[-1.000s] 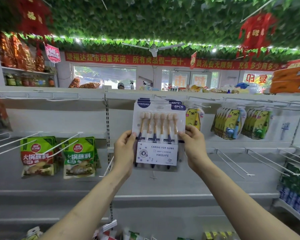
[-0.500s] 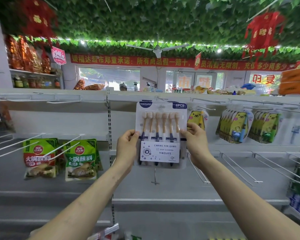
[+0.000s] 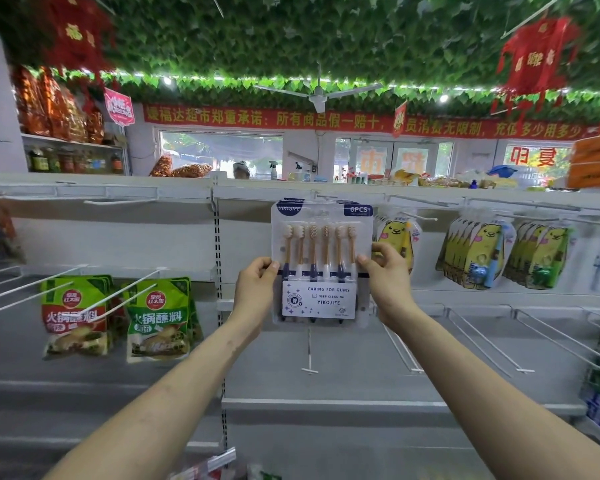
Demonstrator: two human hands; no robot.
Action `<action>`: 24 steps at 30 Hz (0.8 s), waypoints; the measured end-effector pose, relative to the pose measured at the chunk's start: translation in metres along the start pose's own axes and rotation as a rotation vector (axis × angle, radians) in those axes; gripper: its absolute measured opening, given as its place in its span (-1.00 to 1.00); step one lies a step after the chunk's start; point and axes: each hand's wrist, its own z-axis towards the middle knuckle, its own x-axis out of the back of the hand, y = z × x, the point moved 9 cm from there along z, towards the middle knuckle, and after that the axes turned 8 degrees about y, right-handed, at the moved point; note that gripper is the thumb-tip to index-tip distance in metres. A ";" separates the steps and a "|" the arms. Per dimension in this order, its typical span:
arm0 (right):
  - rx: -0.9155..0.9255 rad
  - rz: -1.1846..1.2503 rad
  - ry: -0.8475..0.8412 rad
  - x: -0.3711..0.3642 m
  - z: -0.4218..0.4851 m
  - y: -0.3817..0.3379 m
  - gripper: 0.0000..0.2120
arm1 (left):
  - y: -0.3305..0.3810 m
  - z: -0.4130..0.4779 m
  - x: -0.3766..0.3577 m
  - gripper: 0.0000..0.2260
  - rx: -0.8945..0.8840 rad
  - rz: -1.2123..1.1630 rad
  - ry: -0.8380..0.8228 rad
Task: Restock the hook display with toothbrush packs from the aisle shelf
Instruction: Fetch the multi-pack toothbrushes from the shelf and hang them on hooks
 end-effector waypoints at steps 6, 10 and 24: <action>-0.006 -0.016 0.005 0.000 -0.001 0.007 -0.90 | -0.001 -0.003 0.004 -0.84 -0.016 -0.026 0.015; -0.005 -0.052 0.006 0.001 -0.005 0.010 -0.79 | 0.000 -0.005 0.013 -0.90 -0.030 -0.043 0.032; 0.176 -0.354 0.079 0.041 -0.040 0.013 -0.73 | 0.012 -0.037 0.033 -0.72 -0.335 0.371 0.201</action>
